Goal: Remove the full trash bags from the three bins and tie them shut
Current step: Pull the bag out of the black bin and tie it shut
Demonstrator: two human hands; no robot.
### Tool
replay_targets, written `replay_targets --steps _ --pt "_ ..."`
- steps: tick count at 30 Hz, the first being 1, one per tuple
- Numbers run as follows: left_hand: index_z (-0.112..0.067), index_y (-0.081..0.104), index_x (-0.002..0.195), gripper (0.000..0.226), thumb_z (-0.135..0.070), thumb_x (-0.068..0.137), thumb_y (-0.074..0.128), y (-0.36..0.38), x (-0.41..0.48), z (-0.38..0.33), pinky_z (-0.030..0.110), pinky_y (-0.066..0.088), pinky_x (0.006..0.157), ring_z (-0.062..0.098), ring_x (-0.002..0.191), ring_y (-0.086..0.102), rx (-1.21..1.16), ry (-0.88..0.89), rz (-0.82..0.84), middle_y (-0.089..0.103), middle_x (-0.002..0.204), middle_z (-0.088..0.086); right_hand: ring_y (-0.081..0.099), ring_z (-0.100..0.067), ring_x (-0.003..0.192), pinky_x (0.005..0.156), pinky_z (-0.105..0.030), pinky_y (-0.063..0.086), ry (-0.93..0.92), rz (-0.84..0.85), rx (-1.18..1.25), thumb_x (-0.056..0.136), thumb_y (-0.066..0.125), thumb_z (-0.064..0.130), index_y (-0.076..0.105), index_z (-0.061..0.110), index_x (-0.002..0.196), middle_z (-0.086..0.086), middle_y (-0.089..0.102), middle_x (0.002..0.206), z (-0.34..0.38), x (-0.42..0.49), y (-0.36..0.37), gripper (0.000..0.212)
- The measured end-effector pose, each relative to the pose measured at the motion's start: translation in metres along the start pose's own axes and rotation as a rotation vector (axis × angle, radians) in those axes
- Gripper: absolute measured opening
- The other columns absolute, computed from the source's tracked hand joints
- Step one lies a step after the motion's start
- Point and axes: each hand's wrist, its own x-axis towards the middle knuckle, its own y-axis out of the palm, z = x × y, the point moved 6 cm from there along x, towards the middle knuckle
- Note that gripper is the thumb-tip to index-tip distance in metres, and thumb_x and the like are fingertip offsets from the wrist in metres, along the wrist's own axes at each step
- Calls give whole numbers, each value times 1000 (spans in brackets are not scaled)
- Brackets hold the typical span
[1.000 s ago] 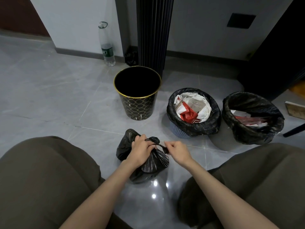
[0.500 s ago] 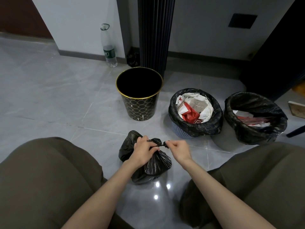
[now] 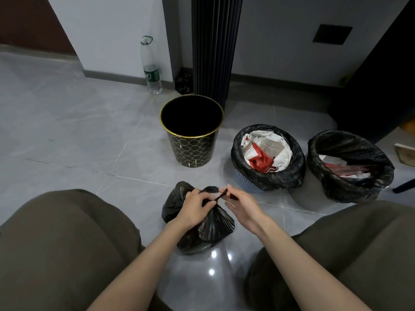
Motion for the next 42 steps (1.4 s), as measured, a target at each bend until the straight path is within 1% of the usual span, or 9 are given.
replay_targets --steps 4,9,13,19,22,26,31,38,42 --pt "-19 61 98 25 -10 97 37 -12 3 7 30 34 106 19 112 49 -409 -166 -129 58 111 3 65 -17 93 93 -26 44 47 -52 325 97 50 23 52 14 72 -3 70 83 -7 3 2 26" --pt "-3 55 105 35 10 91 26 -20 -10 -2 11 40 66 8 69 47 -486 -113 -144 54 102 8 55 -11 73 78 -22 45 -4 -56 109 96 51 9 63 9 93 -3 61 80 -5 7 5 13" --pt "-18 41 107 43 15 82 28 -24 -17 -7 16 43 67 10 65 54 -404 -31 -179 59 109 3 55 -9 72 85 -21 50 -69 -13 -127 89 55 -6 61 -1 119 1 67 72 0 6 8 30" --pt "-15 8 134 46 2 95 25 -39 -23 0 20 42 62 15 64 51 -636 -129 -520 63 109 4 59 -13 73 68 -18 48 -106 -134 -152 90 61 11 46 8 109 -19 68 98 -1 6 3 25" --pt "-12 12 130 35 -5 98 25 -31 -17 26 12 38 48 8 54 46 -1030 -355 -643 68 107 3 61 -21 83 86 -35 52 -102 -115 -164 98 48 14 49 6 81 -22 68 104 -2 6 6 19" --pt "3 47 116 29 -11 102 25 -19 -11 33 9 37 42 2 41 43 -1458 -502 -556 69 109 18 65 -16 82 98 -38 46 -92 -173 -97 96 53 17 54 8 78 -10 71 84 -6 14 0 21" --pt "-12 51 79 34 -12 102 26 -26 -13 16 15 38 46 7 46 41 -1044 -341 -534 42 61 0 54 -8 51 74 -29 48 -98 -239 -20 89 64 10 65 1 79 -9 70 73 -8 18 -2 14" --pt "-15 50 77 28 -20 100 34 -13 -14 -17 22 36 60 11 58 45 -137 34 -143 48 62 -5 54 -5 42 61 -27 51 -272 -285 -475 84 69 15 72 13 65 -1 64 57 7 14 0 19" --pt "-14 48 77 26 -19 98 35 -14 -13 -22 38 43 71 24 72 56 11 75 -137 57 70 2 54 -7 54 59 -27 48 -348 -127 -631 87 63 17 71 11 58 -8 61 56 11 13 14 30"
